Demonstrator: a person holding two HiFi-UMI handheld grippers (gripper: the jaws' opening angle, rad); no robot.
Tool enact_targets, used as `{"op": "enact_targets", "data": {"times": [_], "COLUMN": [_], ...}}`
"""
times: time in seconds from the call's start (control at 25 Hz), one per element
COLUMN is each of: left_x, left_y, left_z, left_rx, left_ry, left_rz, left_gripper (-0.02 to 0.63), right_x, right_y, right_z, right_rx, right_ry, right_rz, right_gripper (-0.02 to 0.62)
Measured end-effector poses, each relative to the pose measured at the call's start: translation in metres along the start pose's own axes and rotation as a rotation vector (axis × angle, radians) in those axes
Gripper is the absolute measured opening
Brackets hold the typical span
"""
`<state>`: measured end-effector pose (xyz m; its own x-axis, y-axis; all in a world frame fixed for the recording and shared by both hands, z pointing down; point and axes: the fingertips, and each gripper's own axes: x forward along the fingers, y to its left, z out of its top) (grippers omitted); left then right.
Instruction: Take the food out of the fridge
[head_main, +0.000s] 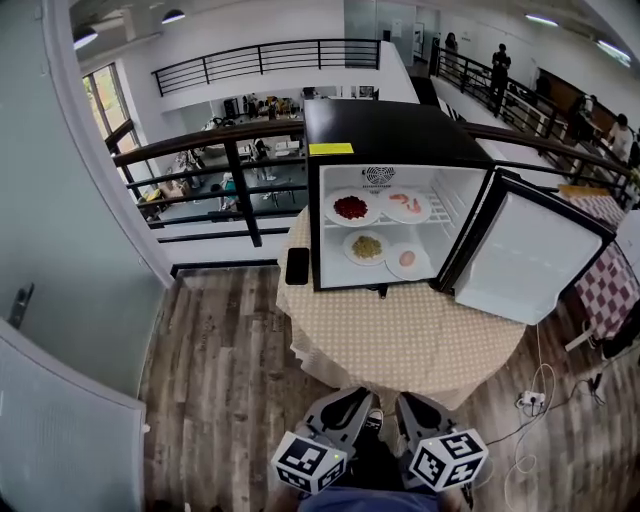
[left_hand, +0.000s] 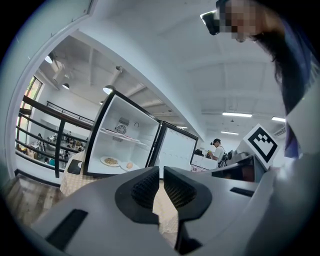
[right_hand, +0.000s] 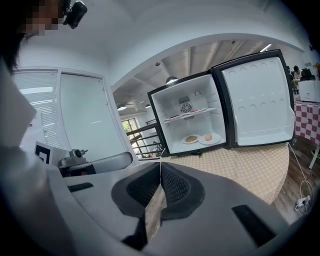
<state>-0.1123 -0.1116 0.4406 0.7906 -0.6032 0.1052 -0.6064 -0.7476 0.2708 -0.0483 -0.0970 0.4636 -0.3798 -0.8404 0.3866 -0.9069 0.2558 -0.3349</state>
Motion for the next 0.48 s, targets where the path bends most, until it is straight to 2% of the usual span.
{"op": "enact_targets", "data": {"times": [0.28, 0.48], "left_x": [0.027, 0.064], "left_y": [0.023, 0.04], "left_z": [0.003, 0.008], "left_rx": [0.008, 0.021], "left_ry": [0.018, 0.027], "left_rz": [0.02, 0.03], "left_gripper": [0.026, 0.026], "right_x": [0.029, 0.054], "right_y": [-0.026, -0.061], "right_z": [0.018, 0.031], "right_rx": [0.042, 0.067], "right_ry": [-0.002, 0.009], "right_rz": [0.002, -0.012], "right_gripper": [0.018, 0.018]}}
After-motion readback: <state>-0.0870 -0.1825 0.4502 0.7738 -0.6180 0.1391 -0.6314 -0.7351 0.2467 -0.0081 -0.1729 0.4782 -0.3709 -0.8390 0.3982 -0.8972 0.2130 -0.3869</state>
